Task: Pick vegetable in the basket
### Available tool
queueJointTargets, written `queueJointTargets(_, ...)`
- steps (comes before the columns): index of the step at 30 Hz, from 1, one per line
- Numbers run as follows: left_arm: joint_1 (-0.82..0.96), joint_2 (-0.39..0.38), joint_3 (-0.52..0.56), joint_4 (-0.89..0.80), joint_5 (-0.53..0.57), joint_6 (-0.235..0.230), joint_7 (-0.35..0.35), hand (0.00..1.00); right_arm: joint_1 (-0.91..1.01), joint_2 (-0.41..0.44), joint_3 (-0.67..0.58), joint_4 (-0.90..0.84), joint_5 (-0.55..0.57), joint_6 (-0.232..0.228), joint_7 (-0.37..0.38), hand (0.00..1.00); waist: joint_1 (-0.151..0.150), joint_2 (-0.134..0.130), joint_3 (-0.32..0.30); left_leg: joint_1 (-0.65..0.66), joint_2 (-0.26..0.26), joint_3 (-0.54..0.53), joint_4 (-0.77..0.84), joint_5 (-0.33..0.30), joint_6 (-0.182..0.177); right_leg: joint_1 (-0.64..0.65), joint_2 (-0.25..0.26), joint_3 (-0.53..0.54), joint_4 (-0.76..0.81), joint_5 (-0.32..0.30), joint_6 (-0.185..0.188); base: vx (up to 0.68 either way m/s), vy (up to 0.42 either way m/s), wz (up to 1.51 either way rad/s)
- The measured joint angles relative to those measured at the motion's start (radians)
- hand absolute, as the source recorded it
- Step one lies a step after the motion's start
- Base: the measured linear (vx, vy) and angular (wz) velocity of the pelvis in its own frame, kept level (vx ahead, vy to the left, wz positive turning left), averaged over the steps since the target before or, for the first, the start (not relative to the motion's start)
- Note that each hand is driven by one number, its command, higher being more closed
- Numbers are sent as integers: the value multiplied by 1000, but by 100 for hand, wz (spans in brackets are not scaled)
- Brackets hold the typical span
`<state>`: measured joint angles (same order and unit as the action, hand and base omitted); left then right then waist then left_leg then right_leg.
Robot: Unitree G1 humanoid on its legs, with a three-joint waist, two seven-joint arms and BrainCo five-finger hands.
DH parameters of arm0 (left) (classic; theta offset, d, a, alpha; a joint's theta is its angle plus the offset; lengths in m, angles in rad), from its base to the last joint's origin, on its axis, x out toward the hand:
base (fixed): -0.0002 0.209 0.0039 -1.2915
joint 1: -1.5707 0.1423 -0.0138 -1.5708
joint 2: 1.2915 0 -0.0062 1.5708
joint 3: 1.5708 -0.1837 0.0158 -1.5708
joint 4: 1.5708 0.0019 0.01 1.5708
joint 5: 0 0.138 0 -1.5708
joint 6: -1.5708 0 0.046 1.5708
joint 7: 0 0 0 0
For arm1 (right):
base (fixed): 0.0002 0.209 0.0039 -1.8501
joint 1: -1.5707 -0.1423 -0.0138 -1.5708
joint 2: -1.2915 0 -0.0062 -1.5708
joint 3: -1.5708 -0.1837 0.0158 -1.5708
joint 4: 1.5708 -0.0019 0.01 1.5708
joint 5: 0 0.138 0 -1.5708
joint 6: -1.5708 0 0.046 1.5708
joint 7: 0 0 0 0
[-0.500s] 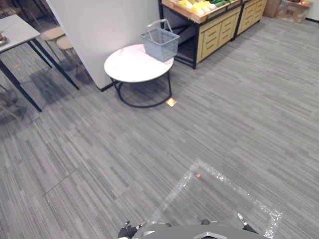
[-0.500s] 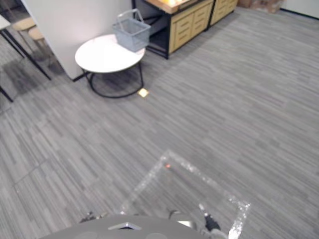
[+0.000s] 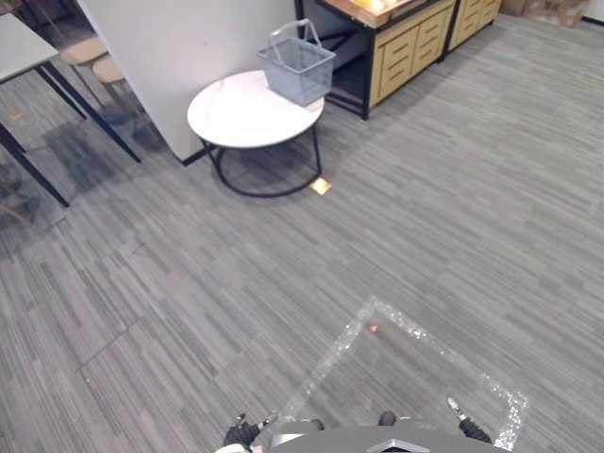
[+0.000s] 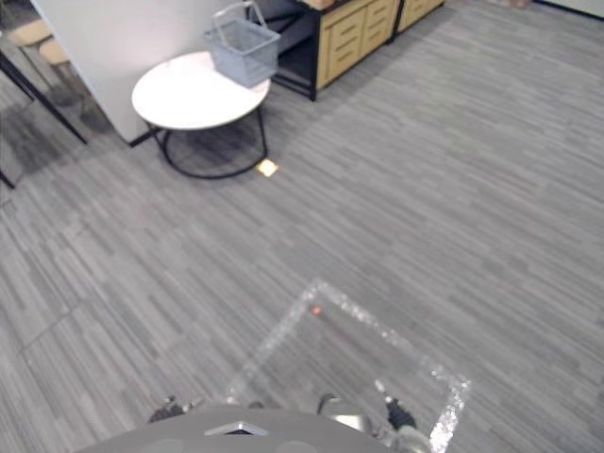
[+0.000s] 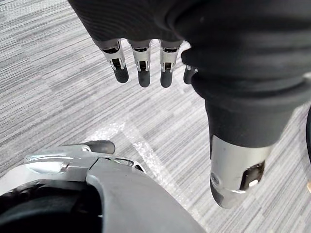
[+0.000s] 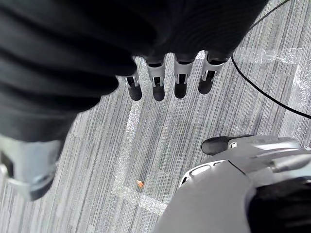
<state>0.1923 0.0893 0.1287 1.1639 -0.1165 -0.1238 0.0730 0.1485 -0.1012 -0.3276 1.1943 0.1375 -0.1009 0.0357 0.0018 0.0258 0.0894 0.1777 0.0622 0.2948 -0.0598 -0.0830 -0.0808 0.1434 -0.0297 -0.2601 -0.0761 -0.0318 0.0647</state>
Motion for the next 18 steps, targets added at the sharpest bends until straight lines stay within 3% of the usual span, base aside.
queueJointTargets(8, 5, 3, -10, -12, 6, -7, -3, 0, 1, -1, 44, -15, 20, -33, 18, 0, 2, -4, 3, 14, 4, 25, -9, 1, -5, 1, 7, 23, -3, 4, -7, -19, -23, -9)
queueJointTargets(18, 2, 4, -13, -12, 10, -8, -6, 0, 2, 1, 20, -18, 20, -32, 18, 0, 3, -6, 8, 15, 5, 23, -9, -2, -8, 7, 8, 20, -12, 4, -7, -2, -9, 0)
